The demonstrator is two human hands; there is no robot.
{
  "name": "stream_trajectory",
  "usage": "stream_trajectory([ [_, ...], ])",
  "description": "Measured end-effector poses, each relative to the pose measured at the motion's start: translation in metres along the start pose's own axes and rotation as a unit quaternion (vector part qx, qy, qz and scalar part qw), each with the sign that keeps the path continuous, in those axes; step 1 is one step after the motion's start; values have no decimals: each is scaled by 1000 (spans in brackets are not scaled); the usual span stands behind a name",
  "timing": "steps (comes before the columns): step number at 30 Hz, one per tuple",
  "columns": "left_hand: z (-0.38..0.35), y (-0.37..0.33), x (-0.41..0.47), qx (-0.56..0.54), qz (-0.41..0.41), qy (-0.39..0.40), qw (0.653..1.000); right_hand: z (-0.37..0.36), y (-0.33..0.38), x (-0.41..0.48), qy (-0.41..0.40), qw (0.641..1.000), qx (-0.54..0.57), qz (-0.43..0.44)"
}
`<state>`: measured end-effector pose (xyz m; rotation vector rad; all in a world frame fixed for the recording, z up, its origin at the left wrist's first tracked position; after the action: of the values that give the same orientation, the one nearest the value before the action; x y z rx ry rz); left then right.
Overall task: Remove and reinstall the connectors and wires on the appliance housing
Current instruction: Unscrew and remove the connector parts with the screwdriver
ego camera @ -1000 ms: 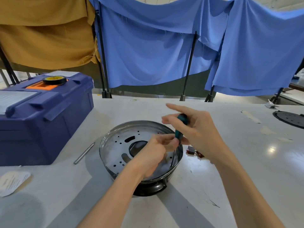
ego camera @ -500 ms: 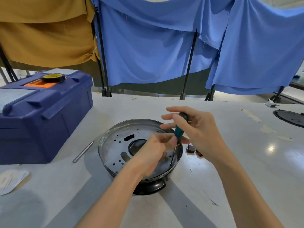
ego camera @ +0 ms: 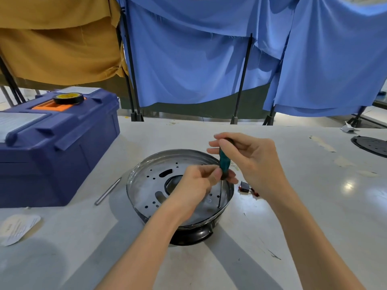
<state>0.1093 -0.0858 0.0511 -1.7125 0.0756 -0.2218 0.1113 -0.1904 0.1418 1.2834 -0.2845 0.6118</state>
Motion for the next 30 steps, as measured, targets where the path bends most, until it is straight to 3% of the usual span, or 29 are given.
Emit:
stream_trajectory([
  [6,-4,-5,4,37,-30,-13,999,15,1,-8,-192,973,-128,22],
  [8,-10,-3,5,44,-17,5,999,22,3,-10,-217,960,-176,16],
  [12,-11,-1,7,27,-8,26,999,7,-8,-4,-33,999,-36,-18],
  [14,-8,-1,7,9,-12,27,1000,1,-8,-5,6,1000,-26,-9],
  [23,0,-5,4,19,-19,4,1000,5,1,-17,-197,958,-210,15],
  [25,-1,-6,2,24,-16,11,1000,3,-1,-13,-141,973,-185,2],
  [28,2,-7,2,29,-24,15,999,-5,-1,-6,-13,999,-28,-13],
  [30,5,-5,2,28,-20,13,999,-7,4,-3,13,1000,-8,7],
])
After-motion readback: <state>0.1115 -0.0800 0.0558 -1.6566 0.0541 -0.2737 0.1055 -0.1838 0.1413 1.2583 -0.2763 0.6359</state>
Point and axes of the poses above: each hand's wrist, its own x-axis towards the middle knuckle, its own z-axis out of the back of the hand, y = z × x, the point moved 9 cm from there along x, towards the middle knuckle, and after that the axes turned 4 degrees about -x, right-handed, at the moved point
